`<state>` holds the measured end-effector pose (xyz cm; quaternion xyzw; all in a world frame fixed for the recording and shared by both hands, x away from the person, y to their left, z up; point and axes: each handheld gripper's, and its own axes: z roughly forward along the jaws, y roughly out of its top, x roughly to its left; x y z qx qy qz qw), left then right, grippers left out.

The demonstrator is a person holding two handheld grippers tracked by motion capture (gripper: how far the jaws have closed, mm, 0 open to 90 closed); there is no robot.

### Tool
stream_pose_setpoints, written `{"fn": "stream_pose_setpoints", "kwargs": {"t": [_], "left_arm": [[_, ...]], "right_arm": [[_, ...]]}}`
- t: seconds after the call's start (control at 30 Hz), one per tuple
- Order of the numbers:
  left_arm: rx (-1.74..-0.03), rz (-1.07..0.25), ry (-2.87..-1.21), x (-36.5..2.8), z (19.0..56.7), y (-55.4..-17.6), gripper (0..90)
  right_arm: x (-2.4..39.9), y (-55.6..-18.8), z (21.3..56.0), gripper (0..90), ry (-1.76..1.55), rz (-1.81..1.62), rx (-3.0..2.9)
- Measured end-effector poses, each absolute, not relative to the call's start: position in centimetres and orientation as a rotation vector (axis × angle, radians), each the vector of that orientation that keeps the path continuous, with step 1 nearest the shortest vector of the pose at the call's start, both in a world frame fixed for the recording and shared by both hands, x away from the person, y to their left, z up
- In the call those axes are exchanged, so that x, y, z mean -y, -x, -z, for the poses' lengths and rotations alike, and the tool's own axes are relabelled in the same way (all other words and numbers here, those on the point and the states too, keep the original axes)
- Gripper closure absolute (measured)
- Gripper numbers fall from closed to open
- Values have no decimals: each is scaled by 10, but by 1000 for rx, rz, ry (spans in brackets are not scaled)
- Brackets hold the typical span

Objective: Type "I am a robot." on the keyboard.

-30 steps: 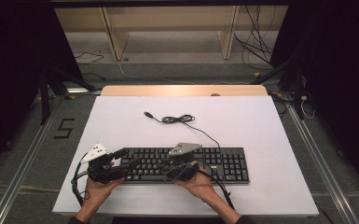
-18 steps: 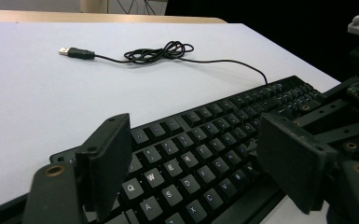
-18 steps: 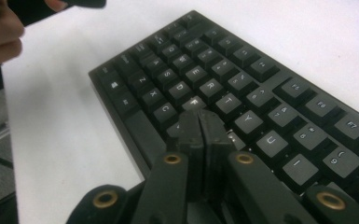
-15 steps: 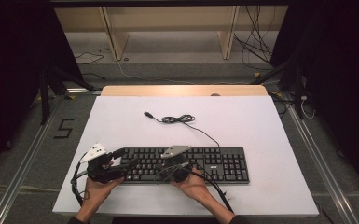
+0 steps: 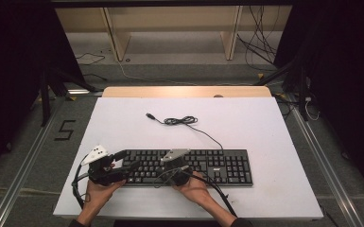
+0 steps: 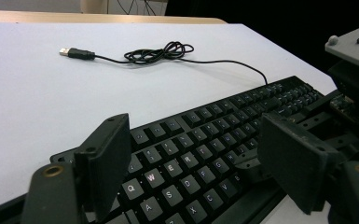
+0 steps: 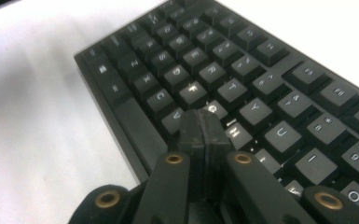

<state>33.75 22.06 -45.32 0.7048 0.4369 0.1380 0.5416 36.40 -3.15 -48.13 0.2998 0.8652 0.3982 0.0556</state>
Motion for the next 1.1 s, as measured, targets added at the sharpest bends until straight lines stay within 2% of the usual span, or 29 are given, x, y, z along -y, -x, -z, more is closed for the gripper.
{"fn": "stream_pose_setpoints", "kwargs": {"t": [0.57,0.77,0.87,0.93,1.0,1.1], "left_arm": [[-1035,-330,-1672,-221,453,-337,254],[-1034,-329,-1672,-220,453,-337,253],[-1035,-329,-1672,-220,453,-337,254],[-1034,-329,-1672,-220,453,-337,254],[-1035,-329,-1672,-220,453,-337,254],[-1035,-328,-1672,-220,453,-337,254]], "right_arm": [[36,-363,477,900,-933,-1278,-2587],[44,-366,470,871,-958,-1326,-2553],[47,-367,468,848,-965,-1338,-2542],[49,-368,467,786,-970,-1349,-2537],[51,-368,465,770,-972,-1356,-2535],[54,-368,463,677,-970,-1382,-2526]]}}
